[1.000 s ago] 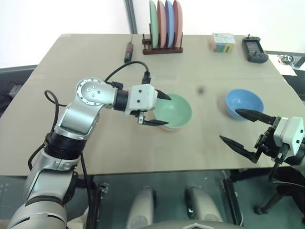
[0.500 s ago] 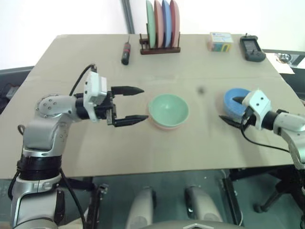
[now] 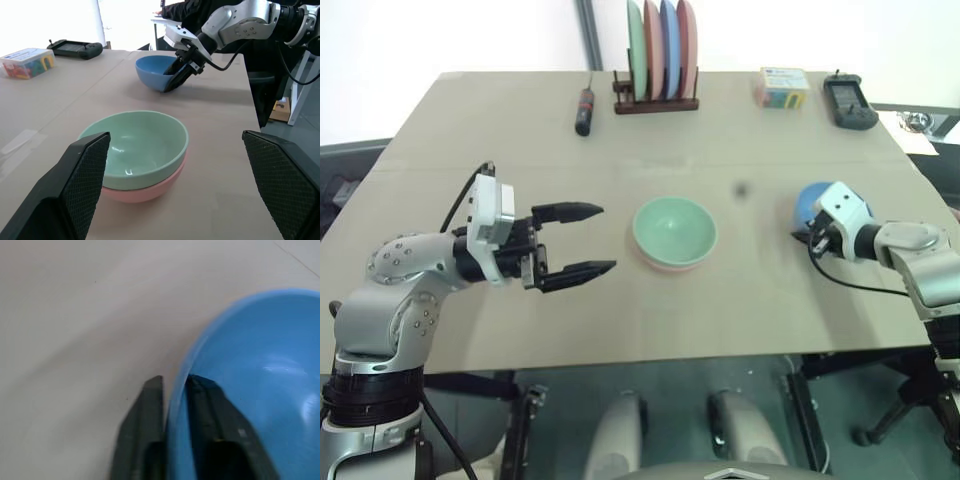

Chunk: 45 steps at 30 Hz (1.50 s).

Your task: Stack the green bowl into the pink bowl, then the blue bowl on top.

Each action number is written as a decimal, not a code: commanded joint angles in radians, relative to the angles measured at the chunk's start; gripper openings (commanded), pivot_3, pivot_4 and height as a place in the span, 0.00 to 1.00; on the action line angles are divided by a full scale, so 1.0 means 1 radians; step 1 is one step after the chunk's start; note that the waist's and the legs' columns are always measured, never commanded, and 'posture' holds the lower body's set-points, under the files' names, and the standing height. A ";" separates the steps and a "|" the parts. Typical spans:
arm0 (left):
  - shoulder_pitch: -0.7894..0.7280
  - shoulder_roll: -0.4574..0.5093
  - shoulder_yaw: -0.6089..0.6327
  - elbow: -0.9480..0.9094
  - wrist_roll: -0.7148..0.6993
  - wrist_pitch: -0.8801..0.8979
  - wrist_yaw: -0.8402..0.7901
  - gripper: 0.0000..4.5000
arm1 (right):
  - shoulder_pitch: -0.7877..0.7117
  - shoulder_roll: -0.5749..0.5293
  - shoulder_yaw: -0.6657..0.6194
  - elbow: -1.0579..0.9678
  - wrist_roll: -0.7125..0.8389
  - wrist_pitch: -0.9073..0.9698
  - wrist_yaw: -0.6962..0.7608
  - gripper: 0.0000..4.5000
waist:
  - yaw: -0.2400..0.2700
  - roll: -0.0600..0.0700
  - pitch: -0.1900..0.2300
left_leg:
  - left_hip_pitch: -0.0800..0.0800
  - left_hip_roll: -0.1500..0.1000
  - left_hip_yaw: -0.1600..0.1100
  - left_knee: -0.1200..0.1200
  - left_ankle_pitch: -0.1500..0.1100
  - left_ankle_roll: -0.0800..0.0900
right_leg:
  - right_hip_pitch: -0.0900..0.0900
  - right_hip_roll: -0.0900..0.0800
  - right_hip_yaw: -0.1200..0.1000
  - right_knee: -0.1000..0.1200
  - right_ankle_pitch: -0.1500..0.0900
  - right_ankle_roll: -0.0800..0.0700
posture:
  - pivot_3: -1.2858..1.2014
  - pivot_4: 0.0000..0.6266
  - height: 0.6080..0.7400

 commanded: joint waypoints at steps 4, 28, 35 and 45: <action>0.004 0.023 0.045 -0.006 -0.055 0.012 -0.010 1.00 | -0.011 -0.009 -0.038 -0.139 0.026 -0.118 0.037 0.00 | -0.001 0.000 0.000 | 0.000 0.000 0.000 0.000 0.000 0.000 | -0.001 0.000 0.000 0.000 0.000 0.000 | 0.52 0.24 1.00; 0.443 0.038 0.479 0.074 -0.239 -0.012 -0.234 1.00 | -0.222 0.225 0.225 -0.359 0.184 0.050 0.134 0.49 | -0.001 0.000 0.000 | -0.002 0.001 0.001 -0.002 0.000 0.000 | -0.004 -0.002 -0.001 0.000 -0.002 -0.004 | 0.52 0.24 1.00; 0.410 -0.006 0.421 0.024 -0.181 -0.051 -0.107 1.00 | -0.151 0.209 0.037 -0.446 0.297 0.017 0.117 0.87 | 0.003 0.000 0.000 | -0.002 0.001 0.002 -0.002 0.000 0.000 | -0.004 -0.002 -0.001 0.000 -0.002 -0.004 | 0.52 0.24 1.00; 0.355 -0.124 0.198 -0.060 -0.013 -0.054 0.210 1.00 | 0.355 -0.071 -0.347 -0.516 0.345 -0.060 0.189 0.87 | 0.013 -0.001 -0.001 | 0.000 0.001 0.002 -0.002 0.000 0.000 | -0.001 -0.002 0.000 -0.004 -0.002 -0.004 | 0.52 0.24 1.00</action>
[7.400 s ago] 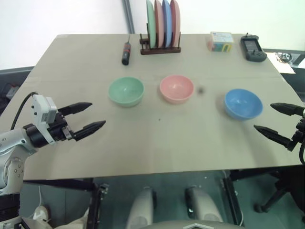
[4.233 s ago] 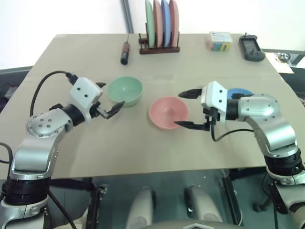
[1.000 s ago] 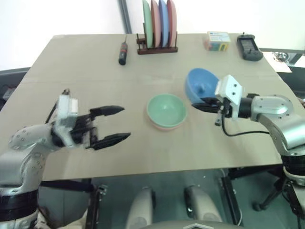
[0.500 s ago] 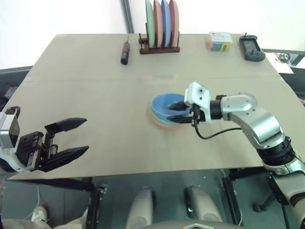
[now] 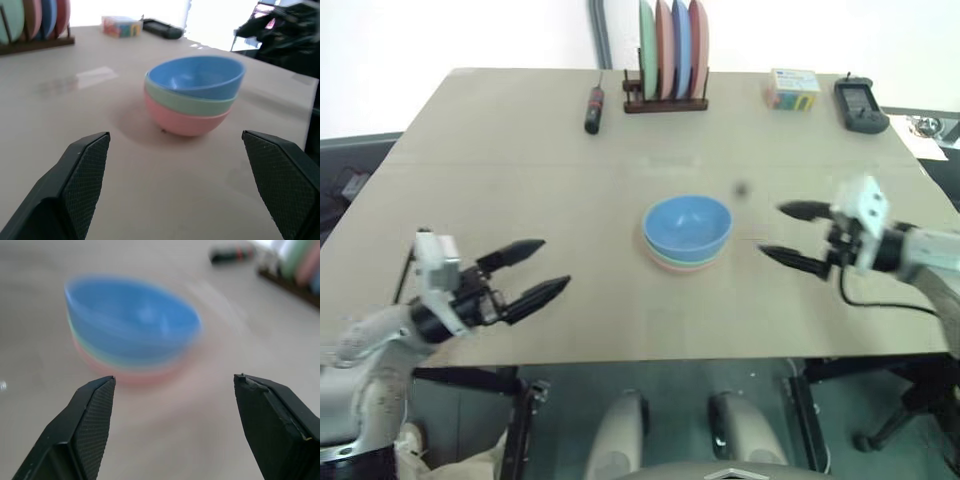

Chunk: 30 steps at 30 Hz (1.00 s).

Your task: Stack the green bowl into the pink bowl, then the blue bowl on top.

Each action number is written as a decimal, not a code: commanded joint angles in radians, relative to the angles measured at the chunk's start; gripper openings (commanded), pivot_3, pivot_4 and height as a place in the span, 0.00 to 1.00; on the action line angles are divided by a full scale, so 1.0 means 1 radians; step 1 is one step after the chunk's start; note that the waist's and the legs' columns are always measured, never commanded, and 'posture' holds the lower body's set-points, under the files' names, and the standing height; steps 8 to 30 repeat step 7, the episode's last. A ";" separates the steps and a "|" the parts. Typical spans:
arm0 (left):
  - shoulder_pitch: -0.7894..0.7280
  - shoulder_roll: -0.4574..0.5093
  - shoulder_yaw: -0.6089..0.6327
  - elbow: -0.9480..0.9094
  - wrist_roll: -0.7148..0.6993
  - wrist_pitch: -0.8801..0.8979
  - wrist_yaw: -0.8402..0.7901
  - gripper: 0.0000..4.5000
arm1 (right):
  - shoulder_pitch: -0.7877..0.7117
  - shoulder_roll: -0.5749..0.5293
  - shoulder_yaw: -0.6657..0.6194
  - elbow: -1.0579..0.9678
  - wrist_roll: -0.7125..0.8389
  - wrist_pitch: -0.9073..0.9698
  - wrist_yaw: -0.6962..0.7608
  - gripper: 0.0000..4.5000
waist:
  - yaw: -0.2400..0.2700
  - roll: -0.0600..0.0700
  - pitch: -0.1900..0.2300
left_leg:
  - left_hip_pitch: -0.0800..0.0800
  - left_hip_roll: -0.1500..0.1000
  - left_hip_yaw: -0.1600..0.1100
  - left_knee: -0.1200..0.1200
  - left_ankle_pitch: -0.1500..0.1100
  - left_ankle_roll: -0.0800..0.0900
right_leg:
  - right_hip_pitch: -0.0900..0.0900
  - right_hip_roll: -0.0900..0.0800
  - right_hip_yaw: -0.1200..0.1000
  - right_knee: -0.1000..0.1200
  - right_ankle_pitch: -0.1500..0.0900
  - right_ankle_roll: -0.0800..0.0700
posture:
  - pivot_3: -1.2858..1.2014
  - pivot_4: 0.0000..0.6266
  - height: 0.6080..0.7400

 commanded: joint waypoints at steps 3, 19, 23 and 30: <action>-0.016 0.012 -0.011 -0.030 0.081 -0.057 0.063 1.00 | 0.098 -0.041 -0.107 -0.042 0.040 -0.064 0.032 0.87 | -0.021 0.001 0.000 | 0.003 0.001 0.000 0.000 0.000 0.000 | 0.000 0.002 0.001 0.004 -0.002 0.003 | 0.52 0.24 1.00; -0.009 0.035 -0.020 -0.018 0.122 -0.080 0.051 1.00 | 0.103 -0.036 -0.124 -0.059 0.075 -0.052 0.015 0.87 | -0.025 0.001 0.000 | 0.003 0.001 0.001 0.001 0.000 0.000 | 0.000 0.003 0.002 0.004 -0.002 0.004 | 0.52 0.24 1.00; -0.009 0.035 -0.020 -0.018 0.122 -0.080 0.051 1.00 | 0.103 -0.036 -0.124 -0.059 0.075 -0.052 0.015 0.87 | -0.025 0.001 0.000 | 0.003 0.001 0.001 0.001 0.000 0.000 | 0.000 0.003 0.002 0.004 -0.002 0.004 | 0.52 0.24 1.00; -0.009 0.035 -0.020 -0.018 0.122 -0.080 0.051 1.00 | 0.103 -0.036 -0.124 -0.059 0.075 -0.052 0.015 0.87 | -0.025 0.001 0.000 | 0.003 0.001 0.001 0.001 0.000 0.000 | 0.000 0.003 0.002 0.004 -0.002 0.004 | 0.52 0.24 1.00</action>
